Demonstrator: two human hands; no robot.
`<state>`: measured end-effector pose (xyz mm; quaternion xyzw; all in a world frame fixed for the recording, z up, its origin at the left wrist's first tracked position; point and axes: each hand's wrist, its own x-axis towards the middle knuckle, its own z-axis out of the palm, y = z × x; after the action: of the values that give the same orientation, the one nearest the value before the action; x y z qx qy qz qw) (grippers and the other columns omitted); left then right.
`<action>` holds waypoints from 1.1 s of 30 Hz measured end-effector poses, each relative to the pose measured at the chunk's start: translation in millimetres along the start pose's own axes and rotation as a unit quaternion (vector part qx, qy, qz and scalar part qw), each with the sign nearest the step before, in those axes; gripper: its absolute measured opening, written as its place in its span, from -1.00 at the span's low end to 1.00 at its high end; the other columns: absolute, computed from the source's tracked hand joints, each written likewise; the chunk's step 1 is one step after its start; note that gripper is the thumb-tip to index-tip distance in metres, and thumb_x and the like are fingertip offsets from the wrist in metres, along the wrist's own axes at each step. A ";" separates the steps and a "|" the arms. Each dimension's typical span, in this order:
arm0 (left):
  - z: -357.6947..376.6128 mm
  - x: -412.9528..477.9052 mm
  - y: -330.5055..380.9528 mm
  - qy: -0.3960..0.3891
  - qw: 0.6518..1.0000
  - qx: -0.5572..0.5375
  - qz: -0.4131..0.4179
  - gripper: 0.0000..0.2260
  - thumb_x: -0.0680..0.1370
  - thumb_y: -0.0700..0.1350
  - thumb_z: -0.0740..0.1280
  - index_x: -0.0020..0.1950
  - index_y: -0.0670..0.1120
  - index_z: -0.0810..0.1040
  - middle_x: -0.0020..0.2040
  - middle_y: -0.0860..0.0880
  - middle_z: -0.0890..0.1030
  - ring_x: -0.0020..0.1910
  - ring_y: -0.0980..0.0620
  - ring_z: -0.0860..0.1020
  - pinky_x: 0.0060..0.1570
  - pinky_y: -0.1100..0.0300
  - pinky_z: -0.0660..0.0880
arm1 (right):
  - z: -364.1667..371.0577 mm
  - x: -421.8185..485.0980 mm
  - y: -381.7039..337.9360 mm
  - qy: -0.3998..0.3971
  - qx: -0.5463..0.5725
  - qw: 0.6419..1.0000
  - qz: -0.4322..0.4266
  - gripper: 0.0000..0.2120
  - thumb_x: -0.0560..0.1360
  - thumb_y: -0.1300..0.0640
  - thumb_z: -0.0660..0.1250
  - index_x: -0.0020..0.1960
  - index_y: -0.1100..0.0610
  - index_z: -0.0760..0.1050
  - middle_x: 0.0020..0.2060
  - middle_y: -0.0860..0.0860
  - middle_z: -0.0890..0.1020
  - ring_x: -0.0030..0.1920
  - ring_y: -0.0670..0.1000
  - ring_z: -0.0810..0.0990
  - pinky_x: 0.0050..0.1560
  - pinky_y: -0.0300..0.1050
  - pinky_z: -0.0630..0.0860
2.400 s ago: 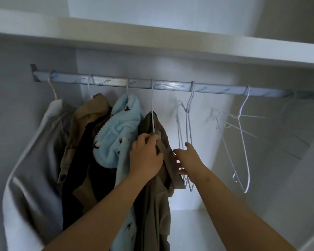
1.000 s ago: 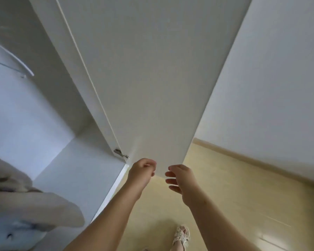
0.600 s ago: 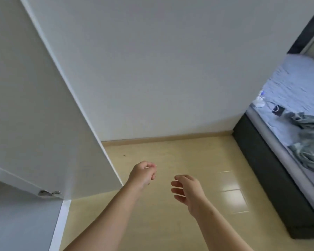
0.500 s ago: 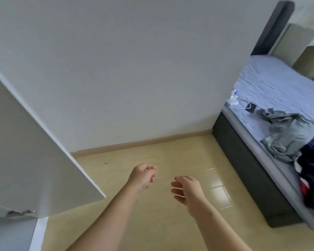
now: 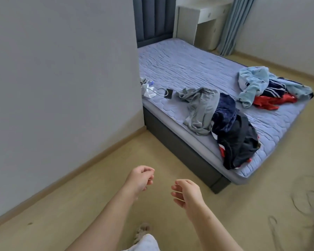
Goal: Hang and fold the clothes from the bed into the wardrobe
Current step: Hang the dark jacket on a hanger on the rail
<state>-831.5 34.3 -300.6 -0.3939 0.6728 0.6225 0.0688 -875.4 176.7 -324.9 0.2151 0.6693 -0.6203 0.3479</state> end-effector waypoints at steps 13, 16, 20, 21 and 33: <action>160.6 203.0 174.0 -0.106 0.990 0.079 0.039 -0.89 0.58 -0.23 0.20 -0.10 -0.11 0.50 -0.25 -0.03 0.52 -0.32 0.10 0.49 -0.50 0.41 0.39 | -98.6 174.4 -169.6 0.107 0.113 0.988 0.016 -0.87 0.53 0.27 0.20 -0.18 0.15 0.42 -0.40 0.04 0.52 -0.46 -0.01 0.40 -0.40 -0.25 0.27; 193.4 245.6 209.5 -0.124 0.984 0.116 0.051 -0.88 0.57 -0.21 0.20 -0.11 -0.07 0.50 -0.28 0.01 0.54 -0.34 0.10 0.48 -0.45 0.36 0.37 | -116.5 210.0 -212.2 0.119 0.136 0.983 0.012 -0.87 0.53 0.28 0.19 -0.18 0.14 0.40 -0.38 0.04 0.49 -0.47 -0.02 0.38 -0.42 -0.27 0.27; 232.9 287.8 231.6 -0.146 0.979 0.141 0.029 -0.88 0.57 -0.17 0.21 -0.12 -0.02 0.51 -0.24 0.02 0.57 -0.30 0.11 0.52 -0.33 0.26 0.35 | -141.0 252.4 -242.9 0.125 0.155 0.979 0.049 -0.84 0.53 0.28 0.19 -0.22 0.15 0.40 -0.37 0.05 0.47 -0.47 -0.03 0.33 -0.43 -0.27 0.25; 242.3 297.7 235.4 -0.149 0.978 0.143 0.023 -0.87 0.57 -0.16 0.21 -0.13 -0.01 0.51 -0.23 0.02 0.57 -0.30 0.11 0.52 -0.33 0.25 0.35 | -148.2 263.1 -249.2 0.121 0.164 0.977 0.062 -0.83 0.53 0.30 0.18 -0.24 0.19 0.36 -0.40 0.06 0.43 -0.48 -0.03 0.29 -0.44 -0.28 0.21; 326.2 413.9 239.9 -0.076 0.984 0.144 -0.071 -0.84 0.56 -0.17 0.21 -0.15 0.00 0.53 -0.22 0.01 0.58 -0.29 0.11 0.53 -0.35 0.28 0.35 | -219.1 420.1 -298.5 0.080 0.102 0.981 0.141 -0.77 0.52 0.34 0.12 -0.26 0.11 0.24 -0.46 -0.01 0.23 -0.56 -0.09 0.13 -0.57 -0.28 0.03</action>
<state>-1390.6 120.8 -424.3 -0.3779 0.7186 0.5409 0.2198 -1413.3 289.9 -432.0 0.3906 0.5911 -0.6109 0.3532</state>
